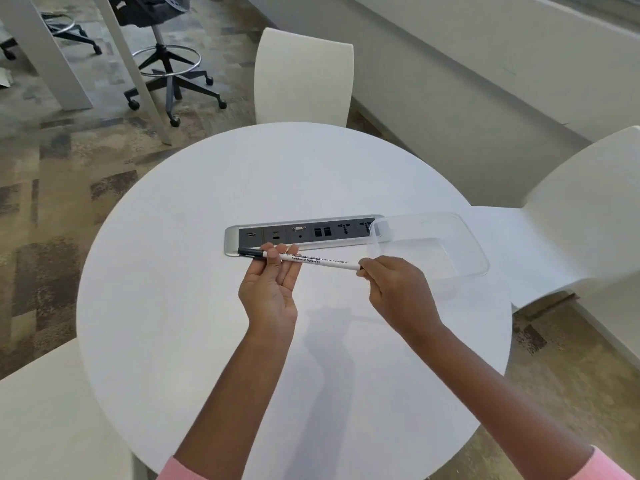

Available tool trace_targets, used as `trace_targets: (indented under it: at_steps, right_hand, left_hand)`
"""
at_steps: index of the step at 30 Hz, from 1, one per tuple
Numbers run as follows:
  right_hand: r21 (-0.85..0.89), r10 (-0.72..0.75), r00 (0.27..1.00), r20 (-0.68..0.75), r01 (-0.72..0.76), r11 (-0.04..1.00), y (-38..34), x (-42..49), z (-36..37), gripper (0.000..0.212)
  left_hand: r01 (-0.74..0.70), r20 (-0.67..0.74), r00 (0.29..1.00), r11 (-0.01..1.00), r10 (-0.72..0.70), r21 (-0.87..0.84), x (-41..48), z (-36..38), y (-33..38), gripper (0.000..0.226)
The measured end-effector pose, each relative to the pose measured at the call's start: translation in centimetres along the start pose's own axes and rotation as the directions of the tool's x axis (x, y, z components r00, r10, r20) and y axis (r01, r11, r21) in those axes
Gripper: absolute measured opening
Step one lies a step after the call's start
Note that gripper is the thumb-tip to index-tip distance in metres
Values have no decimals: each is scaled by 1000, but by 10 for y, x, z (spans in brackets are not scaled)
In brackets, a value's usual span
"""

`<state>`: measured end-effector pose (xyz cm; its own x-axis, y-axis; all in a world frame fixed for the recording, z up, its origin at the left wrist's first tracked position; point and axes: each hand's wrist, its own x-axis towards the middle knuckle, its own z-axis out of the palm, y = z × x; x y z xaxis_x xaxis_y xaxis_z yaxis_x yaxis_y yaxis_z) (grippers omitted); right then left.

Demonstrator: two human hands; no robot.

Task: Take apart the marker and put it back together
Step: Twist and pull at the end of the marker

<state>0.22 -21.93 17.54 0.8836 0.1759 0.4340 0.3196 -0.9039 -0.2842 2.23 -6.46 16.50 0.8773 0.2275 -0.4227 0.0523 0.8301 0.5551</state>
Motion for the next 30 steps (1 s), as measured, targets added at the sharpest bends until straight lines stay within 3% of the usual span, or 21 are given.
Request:
trace_targets:
  at_steps: [4, 6, 8, 10, 11, 13, 16, 19, 22, 24, 26, 28, 30]
  right_hand:
    - [-216, -227, 964, -138, 194, 957, 10, -1, 2, 26]
    - [-125, -107, 992, -64, 99, 987, 10, -1, 4, 19]
    - [215, 182, 976, 117, -204, 955, 8, -1, 5, 13]
    - [550, 388, 854, 346, -520, 654, 5, -3, 4, 14]
    - [622, 430, 802, 414, -594, 510, 4, -4, 3, 14]
    - [671, 442, 733, 517, -668, 322, 4, -6, 3, 19]
    - [659, 383, 648, 658, -742, 122, 1, -8, 4, 22]
    - [643, 364, 619, 696, -763, 70, -1, -8, 7, 19]
    - [683, 452, 674, 585, -709, 175, -5, -11, 13, 16]
    - [687, 508, 751, 422, -630, 362, -10, -14, 19, 13]
    - [611, 472, 862, 184, -476, 632, -16, -18, 22, 12]
    - [343, 235, 967, -95, -190, 920, -15, -21, 24, 12]
    - [51, -37, 973, -227, 49, 998, -9, -22, 25, 10]
  left_hand:
    - [68, -97, 993, 997, -71, -26, -1, 0, -1, 14]
    - [85, -103, 991, 996, -85, -7, -1, 1, 0, 12]
    - [82, -85, 993, 996, -80, 21, 0, 1, 2, 10]
    - [73, -51, 996, 996, -70, 51, 3, 0, 4, 8]
    - [67, -20, 998, 995, -66, 71, 4, -1, 5, 8]
    - [68, 79, 994, 990, -78, 121, 3, -3, 2, 11]
    - [121, 215, 961, 966, -171, 227, -4, -4, -10, 18]
    - [107, 234, 956, 954, -176, 281, -12, -7, -20, 19]
    - [71, 171, 978, 964, -117, 255, -16, -7, -22, 16]
    - [72, 120, 988, 974, -100, 215, -18, -4, -23, 15]
    - [96, 73, 991, 981, -109, 170, -20, -1, -23, 14]
    - [132, 24, 990, 984, -136, 123, -22, 2, -22, 11]
    - [167, -20, 986, 982, -166, 83, -22, 3, -21, 9]
